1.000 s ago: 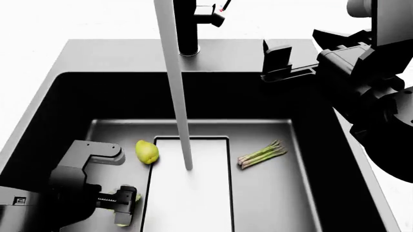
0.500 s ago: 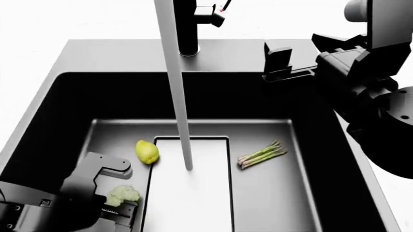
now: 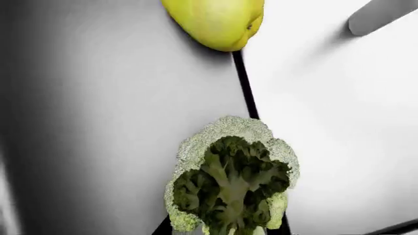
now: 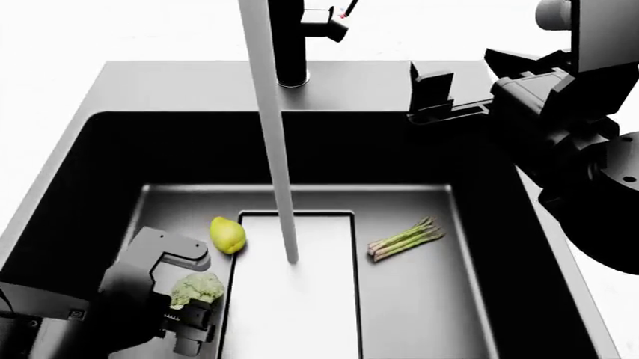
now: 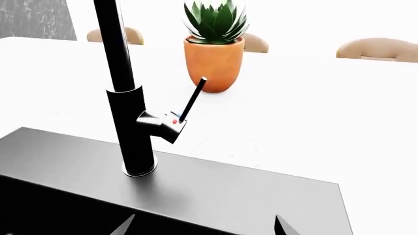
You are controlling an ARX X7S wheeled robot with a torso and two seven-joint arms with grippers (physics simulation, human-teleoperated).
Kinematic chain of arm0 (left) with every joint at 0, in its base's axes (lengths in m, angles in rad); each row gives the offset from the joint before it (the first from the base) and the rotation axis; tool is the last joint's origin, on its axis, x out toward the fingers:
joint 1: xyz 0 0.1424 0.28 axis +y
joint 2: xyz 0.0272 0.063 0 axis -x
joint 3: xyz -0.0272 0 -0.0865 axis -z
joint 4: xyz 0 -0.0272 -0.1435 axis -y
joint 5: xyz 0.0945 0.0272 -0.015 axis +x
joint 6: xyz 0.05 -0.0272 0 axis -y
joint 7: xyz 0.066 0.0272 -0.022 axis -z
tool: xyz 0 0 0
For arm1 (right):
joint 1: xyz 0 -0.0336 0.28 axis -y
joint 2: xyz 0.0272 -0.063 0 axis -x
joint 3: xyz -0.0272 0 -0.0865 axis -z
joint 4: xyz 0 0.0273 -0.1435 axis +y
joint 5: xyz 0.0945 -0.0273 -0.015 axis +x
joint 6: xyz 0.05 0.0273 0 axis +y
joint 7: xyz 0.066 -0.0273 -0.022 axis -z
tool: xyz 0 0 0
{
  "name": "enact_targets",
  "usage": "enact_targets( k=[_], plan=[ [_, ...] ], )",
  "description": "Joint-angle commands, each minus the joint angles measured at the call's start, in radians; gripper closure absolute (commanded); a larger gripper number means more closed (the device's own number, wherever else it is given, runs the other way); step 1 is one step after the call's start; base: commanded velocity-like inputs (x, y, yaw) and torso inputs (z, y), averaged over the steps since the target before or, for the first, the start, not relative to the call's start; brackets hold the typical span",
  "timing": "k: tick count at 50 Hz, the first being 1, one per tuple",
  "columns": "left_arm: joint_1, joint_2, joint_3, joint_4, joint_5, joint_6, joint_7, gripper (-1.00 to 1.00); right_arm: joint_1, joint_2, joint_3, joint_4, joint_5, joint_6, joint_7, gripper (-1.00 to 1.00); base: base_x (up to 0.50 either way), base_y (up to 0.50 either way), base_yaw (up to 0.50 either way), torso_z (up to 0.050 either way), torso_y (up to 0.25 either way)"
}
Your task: Pick the broccolis and asparaguss from the sink and place them in one bowl. Place the pear in the other bowl. Then turn off the sink faucet.
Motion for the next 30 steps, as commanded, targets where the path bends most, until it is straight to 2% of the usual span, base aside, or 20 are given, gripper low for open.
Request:
enact_targets(
  k=[1, 11, 21, 30],
  plan=[
    [-0.076, 0.063, -0.095, 0.076, -0.016, 0.037, -0.016, 1.0, 0.01, 0.012, 0.004, -0.015, 0.019, -0.005, 0.013, -1.0, 0.01, 0.0, 0.0, 0.0, 0.0],
    [-0.091, 0.047, -0.132, 0.123, -0.042, 0.07, -0.021, 1.0, 0.011, 0.024, 0.012, -0.034, 0.057, -0.006, 0.044, -1.0, 0.0, 0.0, 0.0, 0.0, 0.0],
    [-0.094, 0.019, -0.179, 0.184, -0.074, 0.117, -0.06, 1.0, 0.084, 0.067, -0.01, -0.034, 0.137, 0.05, 0.05, -1.0, 0.0, 0.0, 0.0, 0.0, 0.0],
    [-0.138, 0.002, -0.231, 0.231, -0.089, 0.151, -0.057, 1.0, 0.238, 0.107, -0.092, 0.004, 0.148, 0.171, -0.027, -1.0, 0.0, 0.0, 0.0, 0.0, 0.0]
  ],
)
